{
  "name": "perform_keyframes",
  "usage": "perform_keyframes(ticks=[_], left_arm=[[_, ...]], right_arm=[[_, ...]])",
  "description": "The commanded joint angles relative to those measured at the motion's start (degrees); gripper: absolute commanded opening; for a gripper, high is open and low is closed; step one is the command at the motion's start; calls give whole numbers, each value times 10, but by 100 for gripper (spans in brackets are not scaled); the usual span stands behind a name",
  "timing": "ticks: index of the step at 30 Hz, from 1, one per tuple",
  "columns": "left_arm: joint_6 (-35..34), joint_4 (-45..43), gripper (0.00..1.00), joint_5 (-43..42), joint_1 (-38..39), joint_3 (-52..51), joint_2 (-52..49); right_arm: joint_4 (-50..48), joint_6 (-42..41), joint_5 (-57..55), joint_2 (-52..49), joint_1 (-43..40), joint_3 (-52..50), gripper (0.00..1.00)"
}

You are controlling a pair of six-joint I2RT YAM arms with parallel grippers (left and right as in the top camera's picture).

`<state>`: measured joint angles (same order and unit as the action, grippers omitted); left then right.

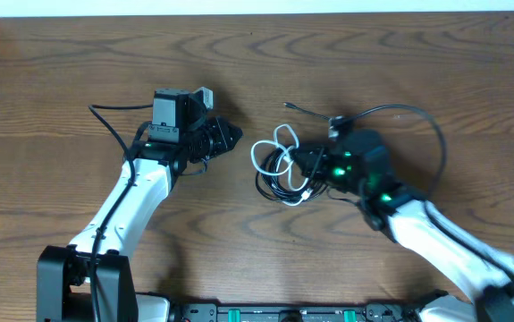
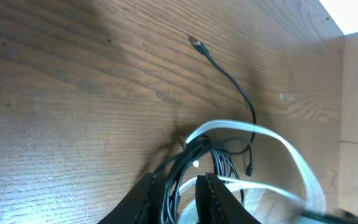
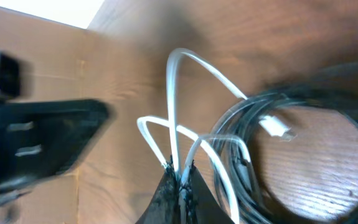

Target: Untangle cables

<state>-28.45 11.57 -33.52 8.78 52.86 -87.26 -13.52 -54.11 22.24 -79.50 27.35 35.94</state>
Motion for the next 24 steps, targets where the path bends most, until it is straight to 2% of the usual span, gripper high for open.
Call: perform_keyframes(ticks=[1, 9, 14, 21, 24], left_arm=[[8, 0, 25, 6, -2, 5, 8], [8, 0, 26, 6, -2, 5, 8], [8, 0, 26, 6, -2, 5, 8], [8, 0, 28, 6, -2, 5, 8], [8, 0, 31, 6, -2, 5, 8]], right_arm=[[24, 54, 9, 92, -18, 8, 1], [98, 123, -12, 240, -61, 8, 1], [131, 159, -32, 285, -105, 8, 1], [105, 167, -23, 313, -139, 15, 1], [40, 171, 25, 302, -134, 20, 1]])
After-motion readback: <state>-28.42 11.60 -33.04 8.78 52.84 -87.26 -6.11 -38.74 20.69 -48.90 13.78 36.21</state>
